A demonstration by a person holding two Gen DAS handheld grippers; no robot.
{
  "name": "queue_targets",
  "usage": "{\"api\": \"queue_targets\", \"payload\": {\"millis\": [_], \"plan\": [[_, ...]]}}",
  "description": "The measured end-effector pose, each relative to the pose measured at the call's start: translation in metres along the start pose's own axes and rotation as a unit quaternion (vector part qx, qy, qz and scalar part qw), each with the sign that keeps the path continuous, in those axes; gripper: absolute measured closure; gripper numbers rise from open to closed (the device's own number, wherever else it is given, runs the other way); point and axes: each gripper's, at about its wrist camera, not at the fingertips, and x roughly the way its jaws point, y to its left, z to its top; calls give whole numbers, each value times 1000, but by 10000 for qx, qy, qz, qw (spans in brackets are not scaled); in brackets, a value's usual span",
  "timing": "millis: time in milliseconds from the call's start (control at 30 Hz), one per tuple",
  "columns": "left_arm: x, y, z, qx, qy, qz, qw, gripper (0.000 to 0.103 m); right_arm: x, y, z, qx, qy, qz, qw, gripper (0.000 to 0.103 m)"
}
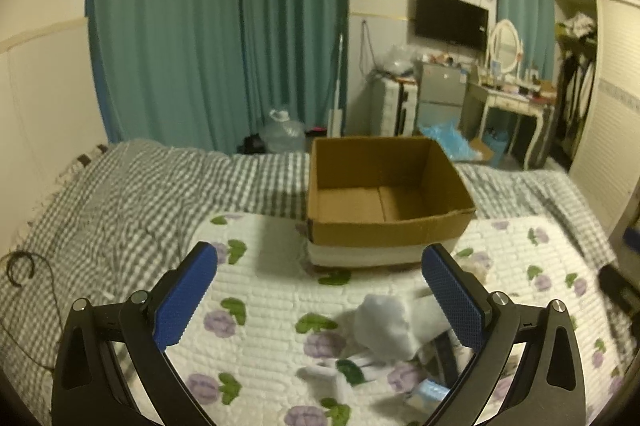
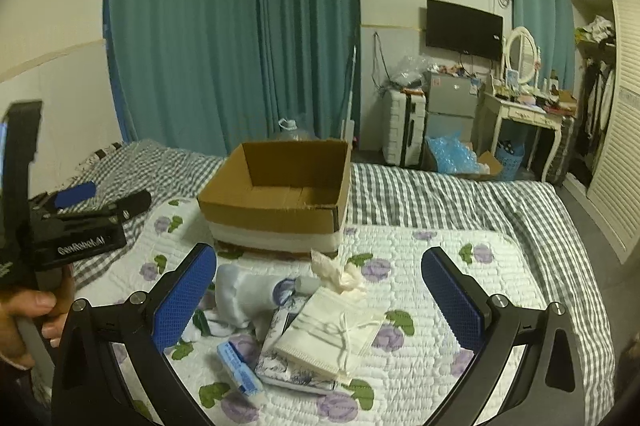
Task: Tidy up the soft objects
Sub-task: 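Grasp the white-blue sock with the left tool while the right tool grasps the white mask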
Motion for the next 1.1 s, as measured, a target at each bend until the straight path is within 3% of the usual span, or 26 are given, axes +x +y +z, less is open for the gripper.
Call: {"api": "queue_targets", "payload": {"millis": [200, 333, 567, 800, 1100], "plan": [[28, -5, -22, 139, 415, -85, 9990, 0, 14, -9, -7, -179, 73, -39, 9998, 0], [42, -21, -36, 442, 368, 50, 9983, 0, 29, -17, -18, -128, 312, -85, 9994, 0], [70, -42, -54, 576, 818, -416, 9941, 0, 61, -22, -49, -288, 878, 79, 9957, 0], [96, -57, -71, 664, 1216, -615, 9884, 0, 100, -42, -78, 66, 1378, 294, 9900, 0], [129, -74, -84, 842, 1353, -807, 9839, 0, 131, -56, -99, 354, 1704, 502, 9835, 0]]}}
